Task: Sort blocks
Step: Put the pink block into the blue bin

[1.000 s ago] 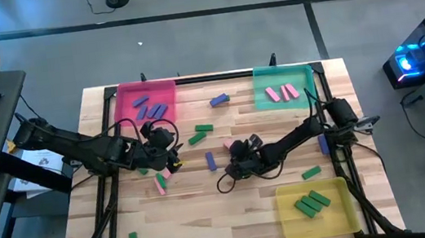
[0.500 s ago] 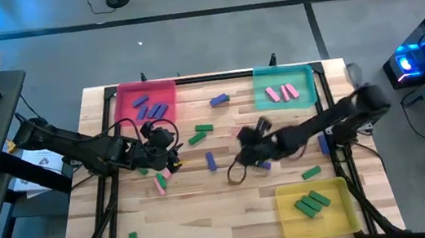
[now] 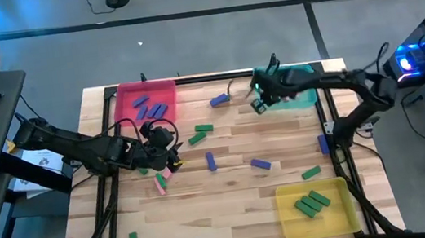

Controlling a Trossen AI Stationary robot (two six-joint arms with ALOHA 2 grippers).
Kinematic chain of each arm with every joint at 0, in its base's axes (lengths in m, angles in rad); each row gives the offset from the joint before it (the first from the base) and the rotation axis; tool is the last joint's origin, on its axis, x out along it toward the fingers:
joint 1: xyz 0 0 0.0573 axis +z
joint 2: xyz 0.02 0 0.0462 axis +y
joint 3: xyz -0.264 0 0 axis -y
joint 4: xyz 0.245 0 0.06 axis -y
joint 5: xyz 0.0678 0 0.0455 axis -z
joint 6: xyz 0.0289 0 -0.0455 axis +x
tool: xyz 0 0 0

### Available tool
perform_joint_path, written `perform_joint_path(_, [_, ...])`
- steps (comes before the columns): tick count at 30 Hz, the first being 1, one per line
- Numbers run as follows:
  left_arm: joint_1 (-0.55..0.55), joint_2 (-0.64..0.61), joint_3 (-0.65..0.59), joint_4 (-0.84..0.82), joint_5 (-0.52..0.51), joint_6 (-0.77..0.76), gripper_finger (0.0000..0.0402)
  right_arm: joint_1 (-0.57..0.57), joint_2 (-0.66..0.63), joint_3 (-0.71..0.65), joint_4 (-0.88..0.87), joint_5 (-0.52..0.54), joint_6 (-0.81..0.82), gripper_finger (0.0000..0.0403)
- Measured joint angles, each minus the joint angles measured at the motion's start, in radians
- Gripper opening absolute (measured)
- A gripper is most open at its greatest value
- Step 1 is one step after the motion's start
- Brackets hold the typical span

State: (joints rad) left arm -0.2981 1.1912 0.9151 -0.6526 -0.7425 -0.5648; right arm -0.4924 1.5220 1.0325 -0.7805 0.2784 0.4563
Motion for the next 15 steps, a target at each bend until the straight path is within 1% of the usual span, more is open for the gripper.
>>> perform_joint_path(2, [0.0, 0.0, 0.0, 0.0, 0.0, 0.0, 0.0202, -0.076, 0.046, 0.0, 0.025, -0.071, -0.04, 0.0031])
perform_joint_path(7, [0.0, 0.0, 0.0, 0.0, 0.0, 0.0, 0.0202, -0.185, 0.16, 0.0, 0.072, -0.158, -0.093, 0.0032])
perform_joint_path(12, [0.0, 0.0, 0.0, 0.0, -0.001, 0.0, 0.0202, -0.217, 0.23, 0.001, 0.135, -0.174, -0.124, 0.0033])
perform_joint_path(15, [0.0, 0.0, 0.0, 0.0, -0.001, 0.0, 0.0202, -0.222, 0.239, 0.0, 0.145, -0.16, -0.128, 0.0039])
